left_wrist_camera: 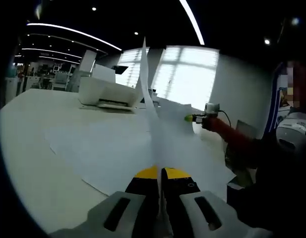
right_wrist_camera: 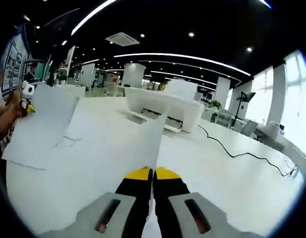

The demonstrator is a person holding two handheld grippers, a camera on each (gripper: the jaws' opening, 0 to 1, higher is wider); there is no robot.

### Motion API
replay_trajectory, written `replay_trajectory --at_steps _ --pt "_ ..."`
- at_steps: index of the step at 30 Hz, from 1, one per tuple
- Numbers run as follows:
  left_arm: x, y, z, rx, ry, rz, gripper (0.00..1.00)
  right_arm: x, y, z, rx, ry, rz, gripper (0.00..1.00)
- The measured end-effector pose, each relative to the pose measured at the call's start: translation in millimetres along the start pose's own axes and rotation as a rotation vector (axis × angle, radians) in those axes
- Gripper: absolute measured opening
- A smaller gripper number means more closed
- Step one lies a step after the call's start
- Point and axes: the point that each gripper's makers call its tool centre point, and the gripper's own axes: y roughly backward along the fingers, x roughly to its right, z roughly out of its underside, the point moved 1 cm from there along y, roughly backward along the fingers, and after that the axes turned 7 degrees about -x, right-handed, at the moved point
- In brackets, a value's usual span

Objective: Organize the stack of printing papers by aligning and flattening the scattered papers on the table

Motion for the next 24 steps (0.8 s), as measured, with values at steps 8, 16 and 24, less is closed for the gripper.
replay_trajectory --at_steps 8,16,24 --pt "-0.6 -0.3 0.7 -0.006 -0.004 -0.003 0.06 11.3 -13.8 24.3 -0.066 -0.009 0.030 0.01" --pt "-0.5 -1.4 1.6 -0.013 -0.007 -0.007 0.06 22.0 -13.9 34.8 -0.123 0.019 0.113 0.11" --pt "-0.9 -0.8 1.6 -0.012 -0.010 -0.006 0.06 31.8 -8.6 37.7 -0.175 0.022 0.181 0.21"
